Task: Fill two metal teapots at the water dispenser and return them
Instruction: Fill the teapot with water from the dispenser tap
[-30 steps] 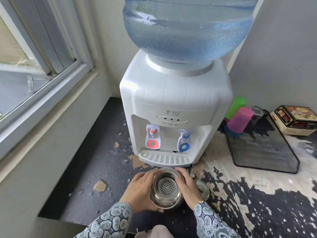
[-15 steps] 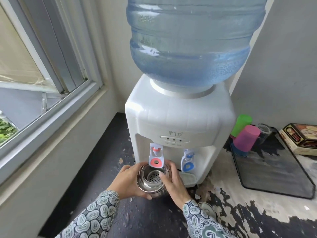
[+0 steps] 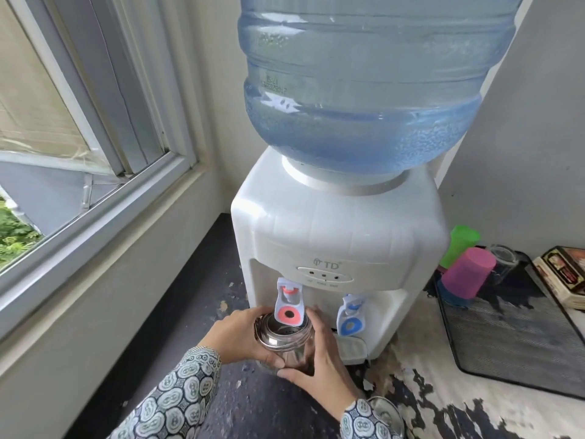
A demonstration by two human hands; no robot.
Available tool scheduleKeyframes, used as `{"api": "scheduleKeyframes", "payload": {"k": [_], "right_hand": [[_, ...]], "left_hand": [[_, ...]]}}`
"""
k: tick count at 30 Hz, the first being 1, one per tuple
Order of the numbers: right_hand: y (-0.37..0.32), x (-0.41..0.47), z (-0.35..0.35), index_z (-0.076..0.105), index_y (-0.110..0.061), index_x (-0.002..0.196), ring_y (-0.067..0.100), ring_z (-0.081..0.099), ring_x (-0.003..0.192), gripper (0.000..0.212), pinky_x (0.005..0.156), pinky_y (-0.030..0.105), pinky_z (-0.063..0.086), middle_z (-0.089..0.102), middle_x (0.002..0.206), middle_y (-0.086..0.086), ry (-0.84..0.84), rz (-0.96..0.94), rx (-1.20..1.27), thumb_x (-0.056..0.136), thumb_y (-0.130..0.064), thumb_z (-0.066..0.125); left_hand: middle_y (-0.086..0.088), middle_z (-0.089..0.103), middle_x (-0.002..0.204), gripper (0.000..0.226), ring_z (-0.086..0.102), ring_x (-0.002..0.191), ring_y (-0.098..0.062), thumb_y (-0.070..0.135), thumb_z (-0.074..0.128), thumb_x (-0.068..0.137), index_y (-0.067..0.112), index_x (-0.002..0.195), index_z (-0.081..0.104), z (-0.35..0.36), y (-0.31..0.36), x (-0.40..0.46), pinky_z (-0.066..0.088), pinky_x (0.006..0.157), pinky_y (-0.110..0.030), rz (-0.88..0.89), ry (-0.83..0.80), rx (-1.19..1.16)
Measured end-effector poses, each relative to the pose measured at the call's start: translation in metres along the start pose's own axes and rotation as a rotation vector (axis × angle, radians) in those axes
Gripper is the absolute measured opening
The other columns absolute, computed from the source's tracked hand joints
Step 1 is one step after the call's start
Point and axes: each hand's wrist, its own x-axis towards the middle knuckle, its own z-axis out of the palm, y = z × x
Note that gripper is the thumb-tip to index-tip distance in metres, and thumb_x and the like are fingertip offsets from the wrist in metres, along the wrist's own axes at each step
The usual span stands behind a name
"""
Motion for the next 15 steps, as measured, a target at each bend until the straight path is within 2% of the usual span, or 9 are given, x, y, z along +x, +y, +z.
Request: {"api": "scheduleKeyframes", "payload": {"k": [2,3,5,7,9,12,14,15], "right_hand": [[0.001,0.0,0.001,-0.005,-0.051,0.13,-0.003,0.002,0.139,0.101,0.106,0.001,0.004,-0.001,0.148,-0.019,-0.003,0.036,0.019,0.051,-0.082,0.05],[0.001,0.0,0.002,-0.003,-0.053,0.129,-0.003,0.007,0.138,0.1,0.105,0.001,0.007,0.004,0.148,-0.018,0.006,0.046,0.043,0.05,-0.081,0.051],[-0.001,0.002,0.004,0.002,-0.058,0.126,-0.002,0.016,0.137,0.099,0.11,0.011,0.018,0.015,0.148,-0.015,0.041,0.065,0.115,0.05,-0.074,0.062],[-0.003,0.004,0.005,0.01,-0.06,0.122,-0.005,0.025,0.131,0.096,0.11,0.018,0.026,0.026,0.141,-0.016,0.07,0.07,0.176,0.051,-0.062,0.074],[-0.005,0.006,0.004,0.016,-0.058,0.12,-0.013,0.028,0.124,0.09,0.104,0.014,0.029,0.03,0.132,-0.023,0.089,0.058,0.192,0.05,-0.063,0.073],[-0.005,0.008,0.006,0.017,-0.056,0.121,-0.01,0.028,0.125,0.089,0.105,0.014,0.027,0.029,0.133,-0.024,0.092,0.074,0.196,0.047,-0.074,0.064],[-0.005,0.008,0.007,0.015,-0.054,0.122,-0.007,0.028,0.127,0.094,0.106,0.016,0.027,0.029,0.134,-0.021,0.078,0.083,0.191,0.048,-0.069,0.069],[-0.005,0.008,0.007,0.015,-0.05,0.124,-0.003,0.028,0.128,0.094,0.108,0.018,0.027,0.029,0.135,-0.017,0.069,0.082,0.185,0.051,-0.06,0.073]], "left_hand": [[0.02,0.049,0.131,0.108,0.048,0.12,-0.007,0.078,0.066,0.036,0.038,0.132,0.037,0.001,0.0,-0.002,0.04,0.097,-0.035,0.017,0.042,0.017],[0.022,0.047,0.132,0.106,0.048,0.119,-0.006,0.079,0.066,0.038,0.038,0.131,0.039,0.002,-0.001,-0.004,0.041,0.097,-0.034,0.045,0.08,0.016],[0.024,0.044,0.132,0.097,0.049,0.117,-0.004,0.079,0.065,0.046,0.036,0.13,0.042,0.009,-0.007,-0.008,0.041,0.099,-0.033,0.126,0.186,-0.025],[0.025,0.038,0.133,0.087,0.04,0.122,0.001,0.076,0.061,0.057,0.037,0.131,0.037,0.018,-0.013,-0.015,0.029,0.107,-0.031,0.19,0.279,-0.059],[0.025,0.026,0.14,0.085,0.021,0.13,0.008,0.069,0.059,0.065,0.039,0.136,0.025,0.025,-0.015,-0.023,0.01,0.114,-0.035,0.223,0.306,-0.039],[0.02,0.007,0.148,0.1,-0.002,0.136,0.006,0.061,0.061,0.062,0.039,0.139,0.001,0.033,-0.015,-0.026,-0.008,0.115,-0.043,0.234,0.252,0.081],[0.017,0.004,0.149,0.114,-0.005,0.138,0.002,0.065,0.062,0.054,0.041,0.137,-0.012,0.04,-0.016,-0.023,-0.013,0.113,-0.042,0.218,0.263,0.158],[0.016,0.007,0.148,0.12,-0.002,0.138,-0.001,0.07,0.063,0.049,0.041,0.138,-0.012,0.044,-0.017,-0.02,-0.011,0.113,-0.042,0.201,0.283,0.17]]}}
